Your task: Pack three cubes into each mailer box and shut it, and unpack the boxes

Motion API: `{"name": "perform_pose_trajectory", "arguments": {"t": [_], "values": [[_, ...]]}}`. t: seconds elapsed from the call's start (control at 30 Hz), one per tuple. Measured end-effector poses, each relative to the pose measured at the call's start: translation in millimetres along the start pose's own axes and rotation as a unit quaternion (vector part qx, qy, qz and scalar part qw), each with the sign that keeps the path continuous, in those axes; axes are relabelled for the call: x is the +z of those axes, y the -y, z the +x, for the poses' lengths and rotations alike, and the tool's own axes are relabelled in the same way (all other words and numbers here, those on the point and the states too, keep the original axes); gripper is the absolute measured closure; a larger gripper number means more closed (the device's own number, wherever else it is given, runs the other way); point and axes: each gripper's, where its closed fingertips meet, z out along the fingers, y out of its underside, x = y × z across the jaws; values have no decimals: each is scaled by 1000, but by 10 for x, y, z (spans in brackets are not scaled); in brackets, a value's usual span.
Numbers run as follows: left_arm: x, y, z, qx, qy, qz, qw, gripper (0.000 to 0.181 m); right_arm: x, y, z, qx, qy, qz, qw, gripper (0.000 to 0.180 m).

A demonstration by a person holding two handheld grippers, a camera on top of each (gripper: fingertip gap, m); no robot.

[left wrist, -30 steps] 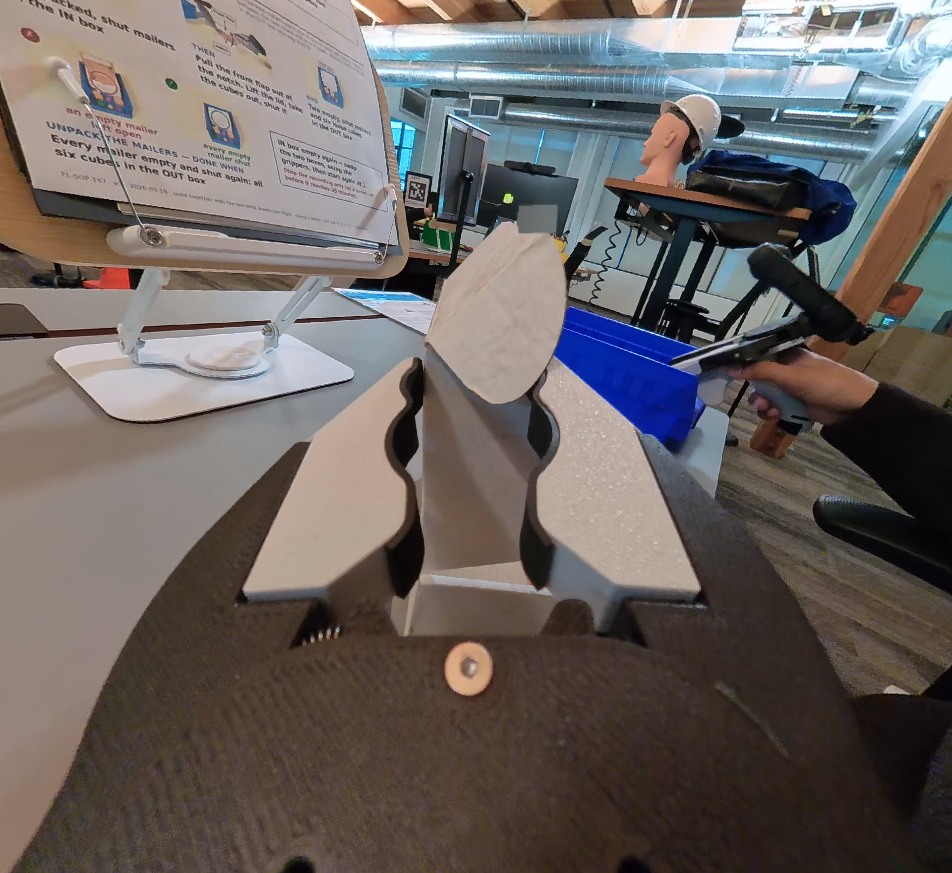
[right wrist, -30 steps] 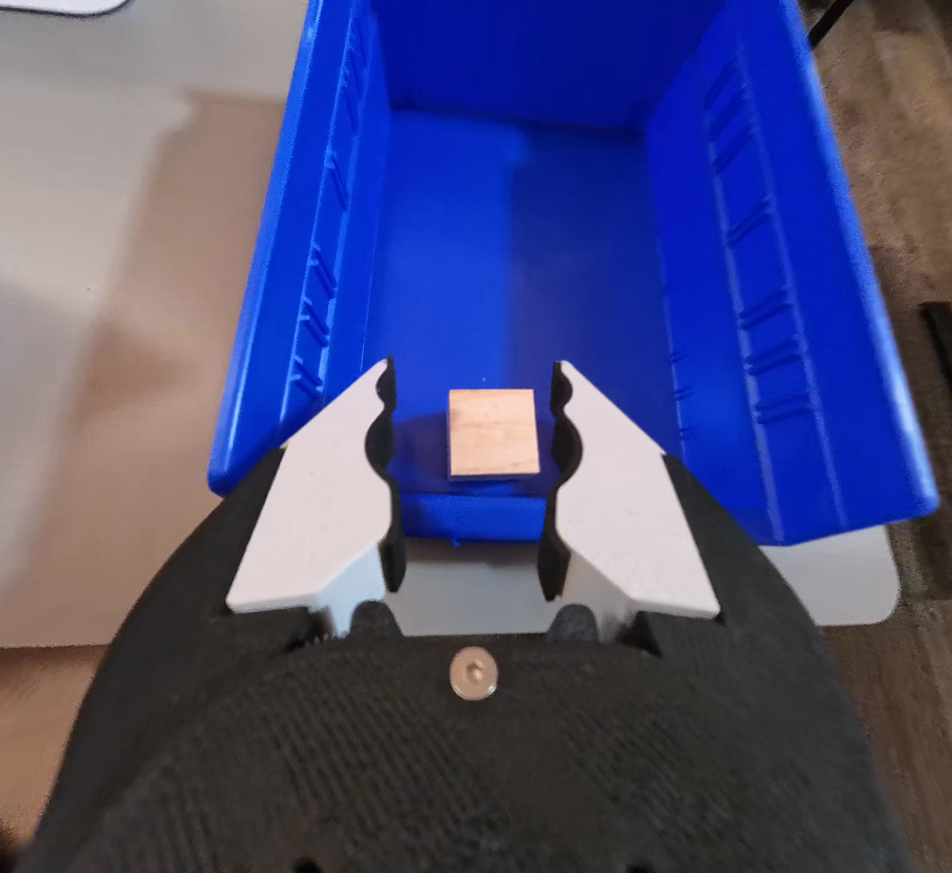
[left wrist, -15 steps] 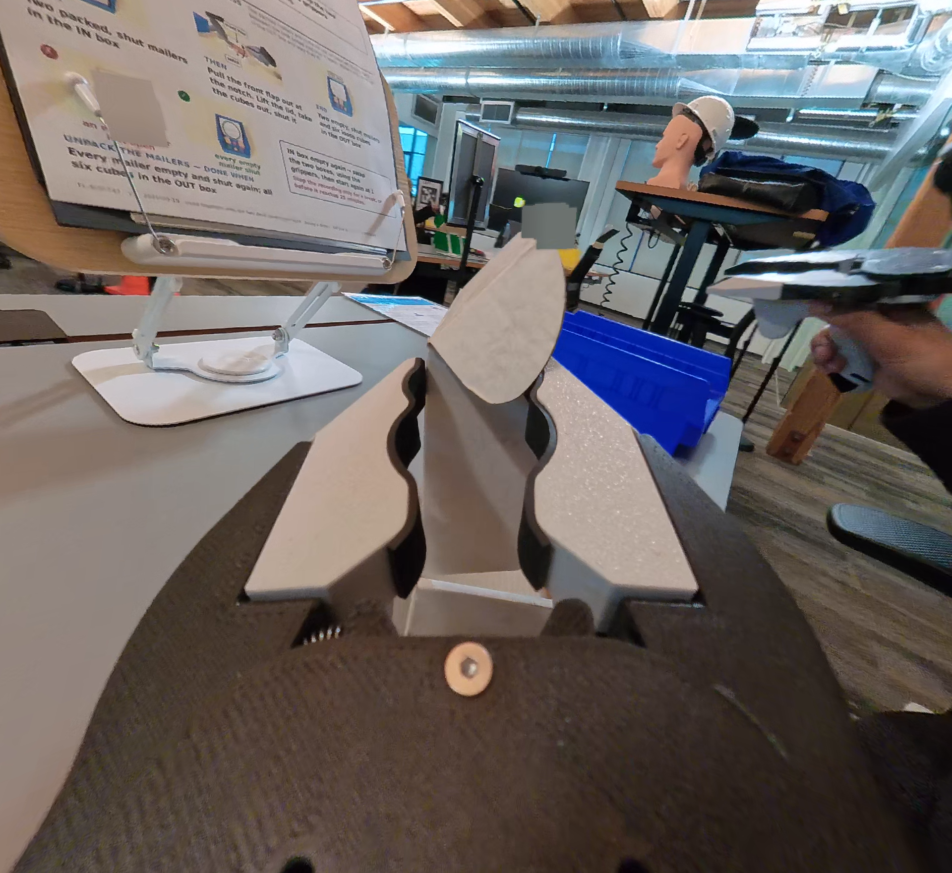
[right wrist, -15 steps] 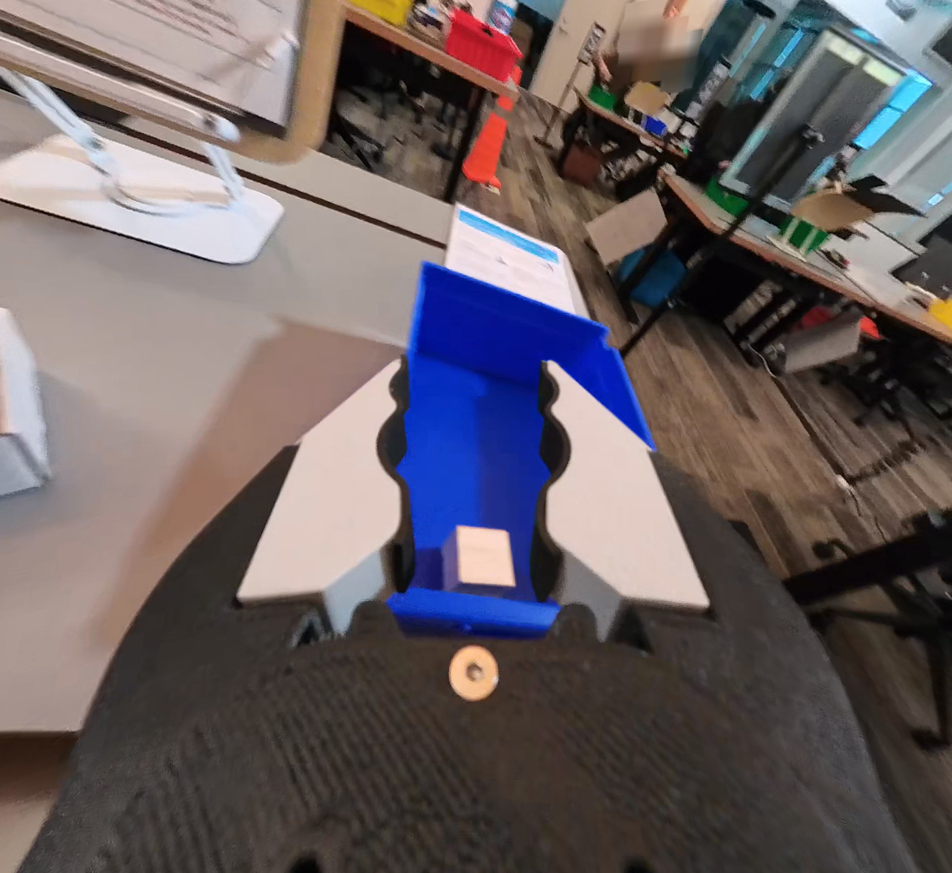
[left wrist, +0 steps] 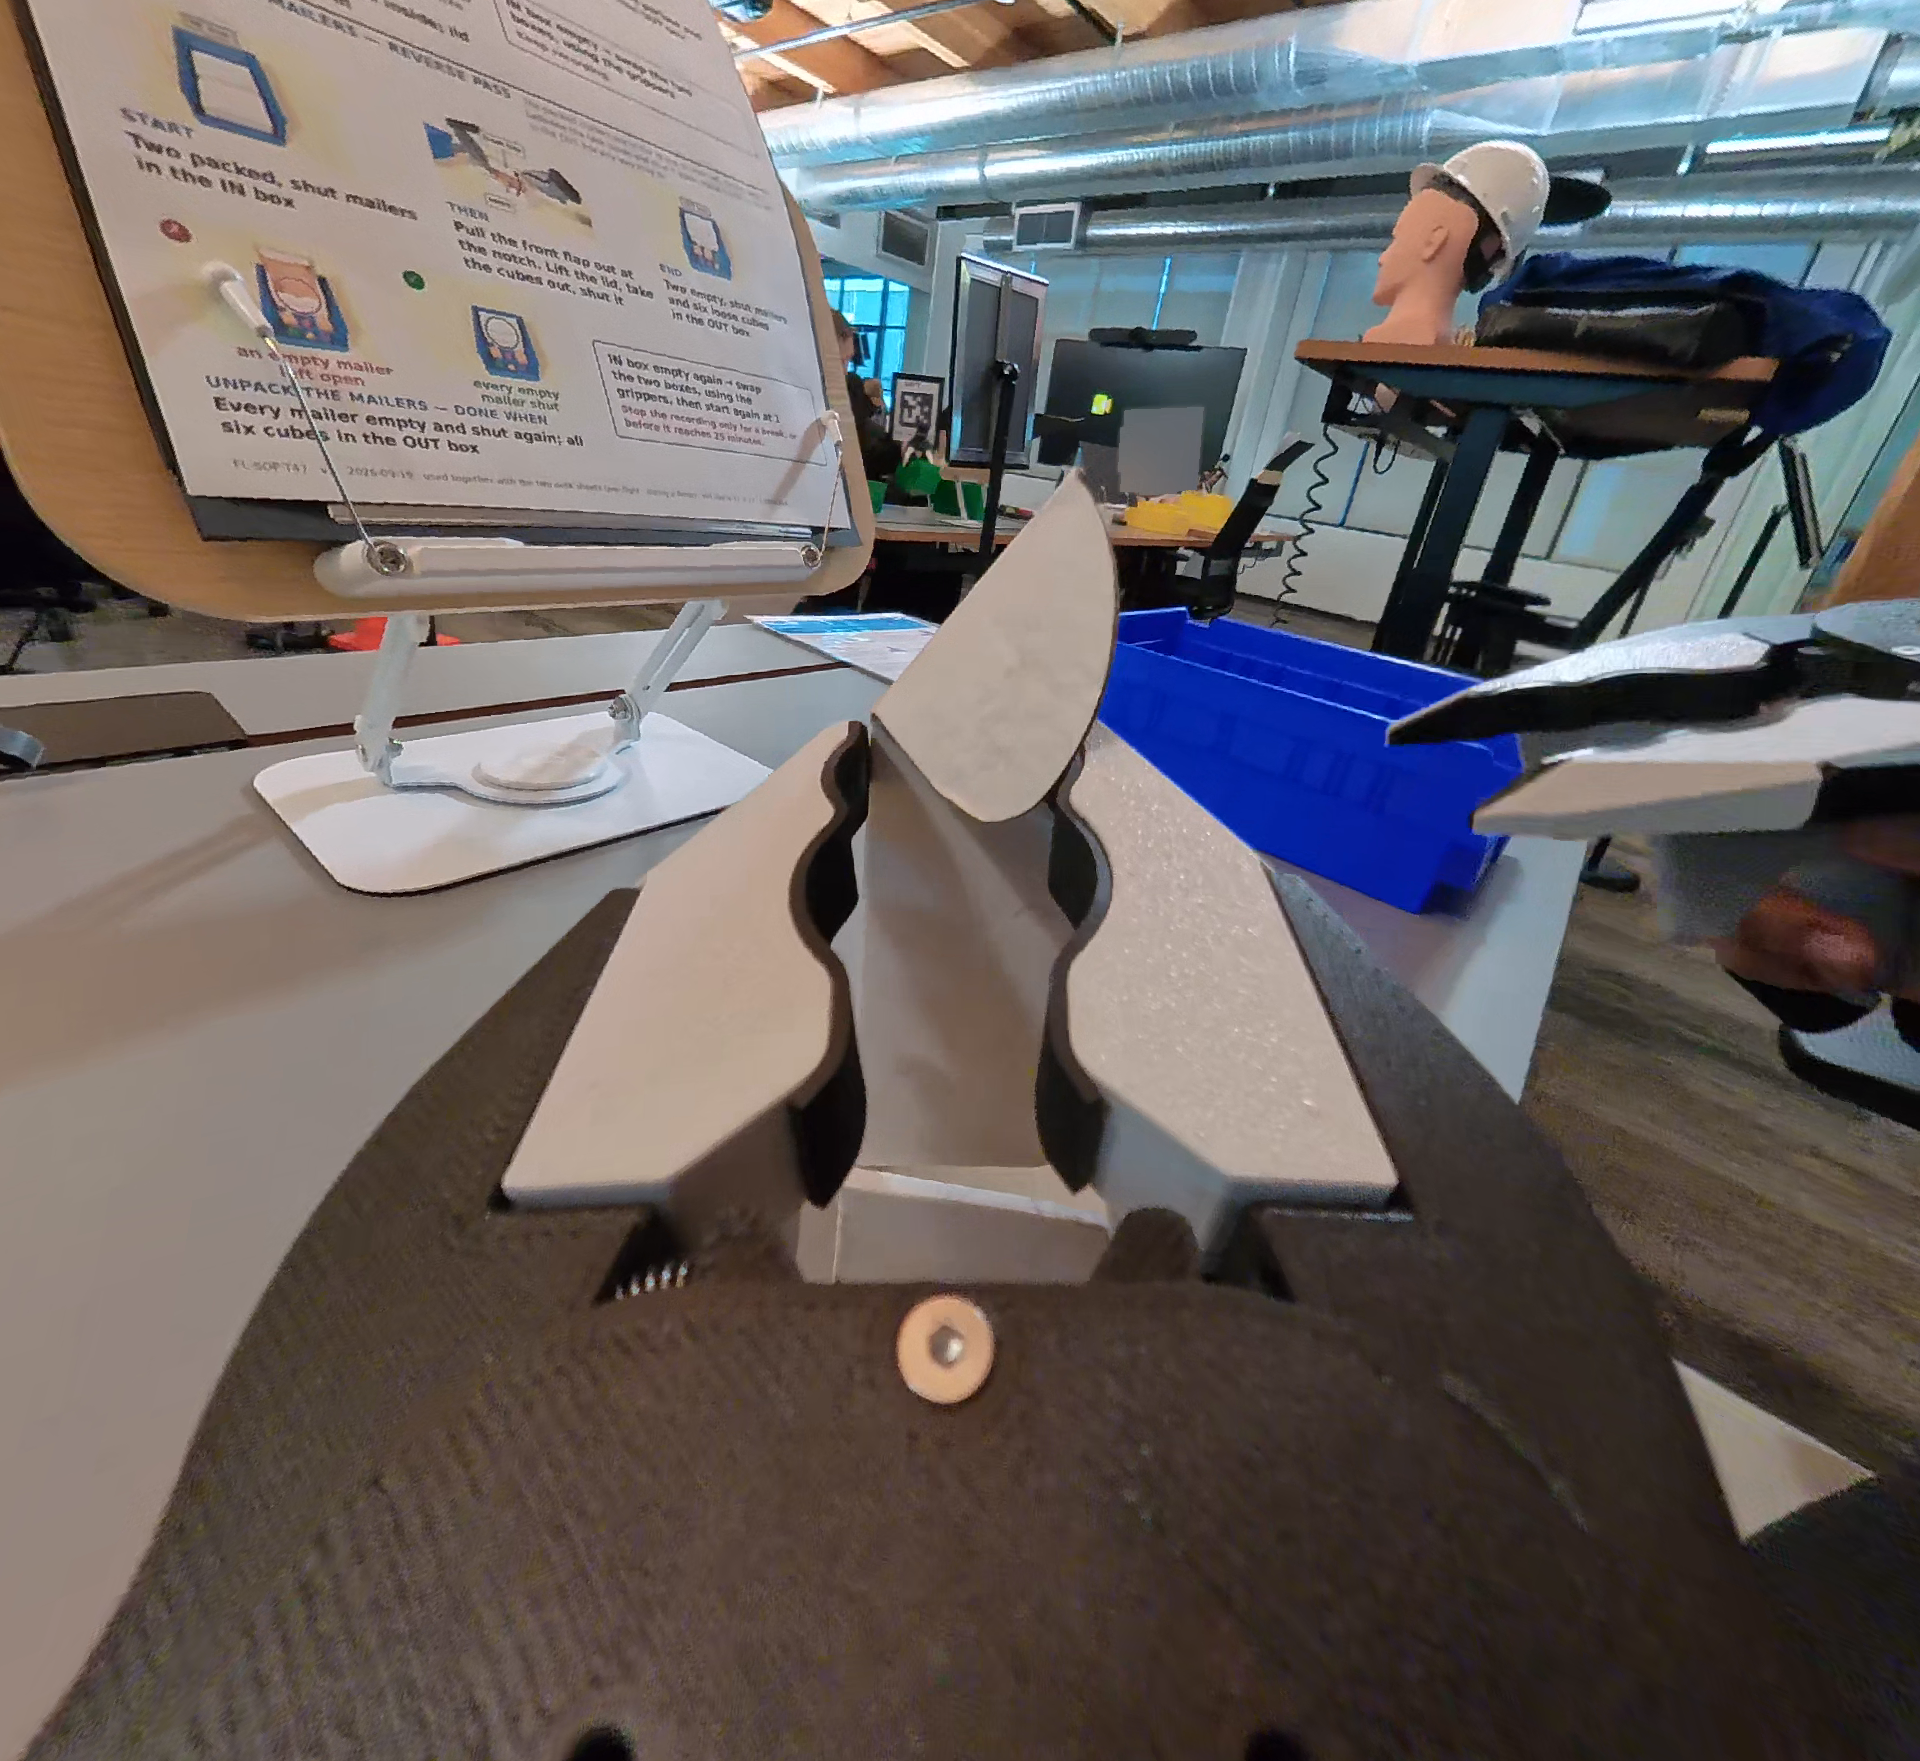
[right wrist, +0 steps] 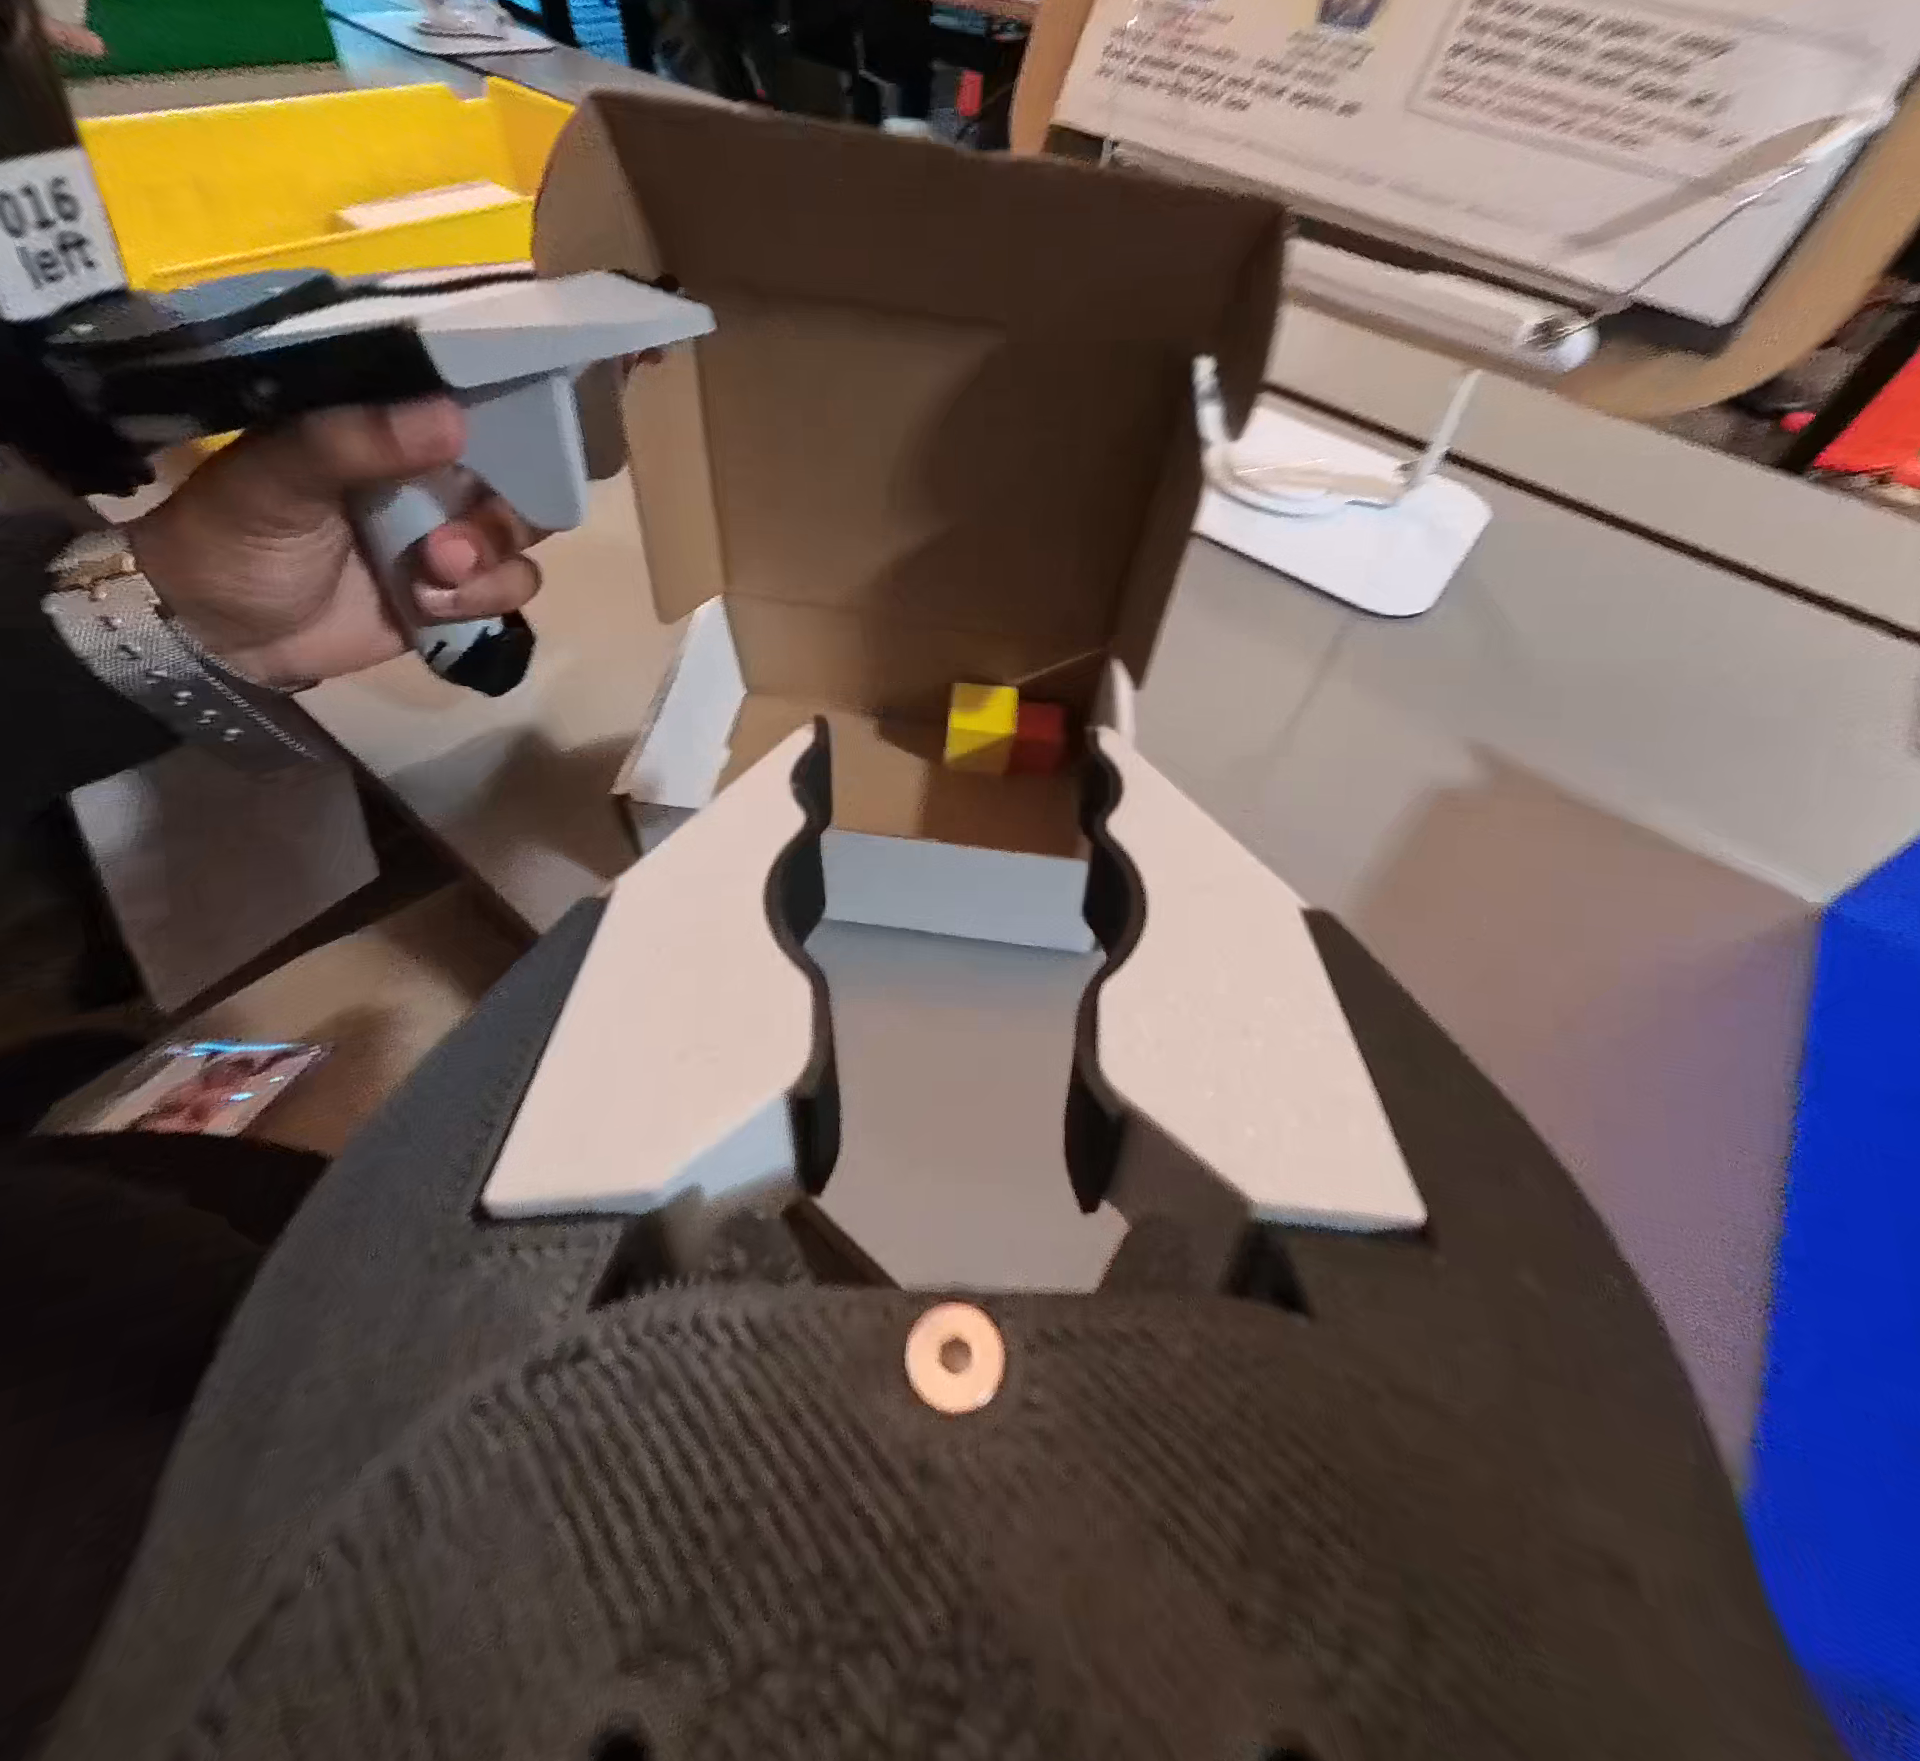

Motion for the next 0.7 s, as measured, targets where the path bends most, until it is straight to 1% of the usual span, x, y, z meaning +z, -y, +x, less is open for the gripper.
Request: {"name": "perform_pose_trajectory", "arguments": {"t": [0.1, 0.3, 0.57, 0.7], "values": [[-3, -9, 15, 14, 2, -4, 1000, 150, 92, -85, -186, 20, 40, -1, 999, 133], [-13, 8, 20, 8, 2, -7, 1000, 151, 251, -260, -390, 26, 76, -19, 997, 133], [-12, 26, 61, -4, -3, -15, 1000, 151, 330, -164, -615, -2, 93, -19, 995, 131], [-16, 27, 45, -8, 2, -15, 1000, 151, 371, -213, -673, -3, 100, -26, 995, 131]]}}
